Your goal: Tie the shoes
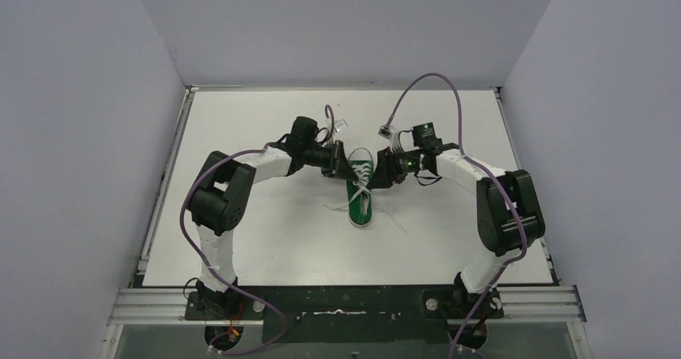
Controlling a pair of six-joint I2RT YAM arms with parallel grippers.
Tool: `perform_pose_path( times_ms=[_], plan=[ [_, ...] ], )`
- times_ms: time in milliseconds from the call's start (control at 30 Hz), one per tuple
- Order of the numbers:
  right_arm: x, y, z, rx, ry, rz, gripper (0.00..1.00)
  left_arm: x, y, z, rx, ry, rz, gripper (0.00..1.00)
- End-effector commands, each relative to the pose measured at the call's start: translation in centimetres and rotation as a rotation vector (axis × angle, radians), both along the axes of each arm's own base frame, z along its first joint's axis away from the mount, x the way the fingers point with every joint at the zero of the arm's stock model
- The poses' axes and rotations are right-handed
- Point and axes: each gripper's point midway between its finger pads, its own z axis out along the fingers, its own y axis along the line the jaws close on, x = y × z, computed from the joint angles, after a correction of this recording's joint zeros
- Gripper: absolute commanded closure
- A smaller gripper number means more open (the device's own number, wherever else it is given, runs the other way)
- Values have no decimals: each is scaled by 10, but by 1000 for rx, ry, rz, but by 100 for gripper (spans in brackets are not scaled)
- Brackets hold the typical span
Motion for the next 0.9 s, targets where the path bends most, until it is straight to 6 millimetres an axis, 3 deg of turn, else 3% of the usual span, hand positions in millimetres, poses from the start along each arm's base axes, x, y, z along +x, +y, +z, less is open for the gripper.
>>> perform_pose_path(
  times_ms=[0,367,567,833,867],
  plan=[
    [16,16,23,193,-52,48,55,-3,-4,26,-60,-79,-37,100],
    [3,11,-4,215,45,-46,63,-5,-4,28,-79,-85,-43,100],
    [-1,5,-10,176,39,-72,70,-3,-5,32,-88,-91,-44,100],
    [-2,-2,0,164,35,-140,100,-6,2,37,-71,-117,-15,100],
    [-2,-5,1,156,44,-165,100,-7,4,37,-63,-127,-8,100]
  ],
)
